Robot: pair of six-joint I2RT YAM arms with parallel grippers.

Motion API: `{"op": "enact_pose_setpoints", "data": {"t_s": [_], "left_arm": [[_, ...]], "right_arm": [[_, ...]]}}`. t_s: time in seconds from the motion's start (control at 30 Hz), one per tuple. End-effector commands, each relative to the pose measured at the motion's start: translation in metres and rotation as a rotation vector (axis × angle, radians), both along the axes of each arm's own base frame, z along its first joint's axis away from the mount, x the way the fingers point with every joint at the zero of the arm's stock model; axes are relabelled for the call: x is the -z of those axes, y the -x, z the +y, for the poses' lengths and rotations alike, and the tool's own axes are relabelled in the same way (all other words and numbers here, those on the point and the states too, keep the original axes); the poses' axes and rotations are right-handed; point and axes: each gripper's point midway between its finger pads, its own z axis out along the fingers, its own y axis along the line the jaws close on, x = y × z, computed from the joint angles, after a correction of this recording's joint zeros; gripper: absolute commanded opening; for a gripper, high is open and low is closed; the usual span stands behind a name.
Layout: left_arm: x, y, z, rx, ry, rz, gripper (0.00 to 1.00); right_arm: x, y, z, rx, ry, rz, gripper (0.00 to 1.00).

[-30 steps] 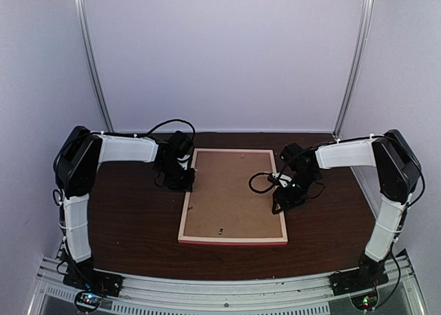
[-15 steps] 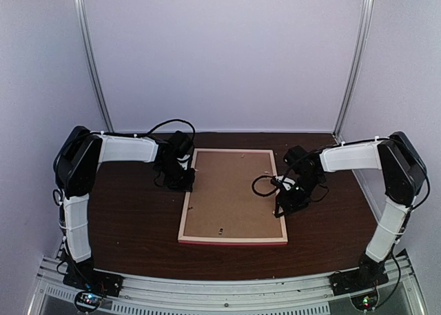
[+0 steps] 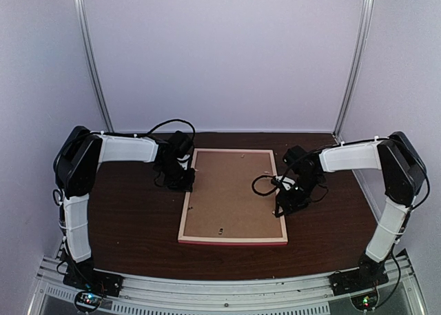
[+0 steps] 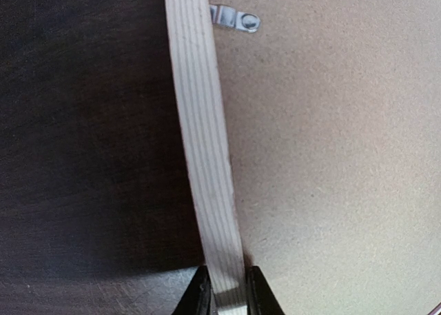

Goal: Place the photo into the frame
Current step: Press the fastener onto the backboard.

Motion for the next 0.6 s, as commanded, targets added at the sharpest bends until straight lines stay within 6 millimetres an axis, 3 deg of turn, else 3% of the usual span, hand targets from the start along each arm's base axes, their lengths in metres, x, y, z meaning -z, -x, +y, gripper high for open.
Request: {"op": "enact_pose_setpoints", "data": {"t_s": [0.0, 0.57], "left_arm": [[0.001, -0.001, -0.006, 0.039, 0.013, -0.006, 0.16], [0.0, -0.002, -0.007, 0.04, 0.016, -0.01, 0.16]], "right_arm": [[0.014, -0.003, -0.011, 0.017, 0.093, -0.006, 0.53], [0.015, -0.024, 0.001, 0.053, 0.113, -0.083, 0.52]]}}
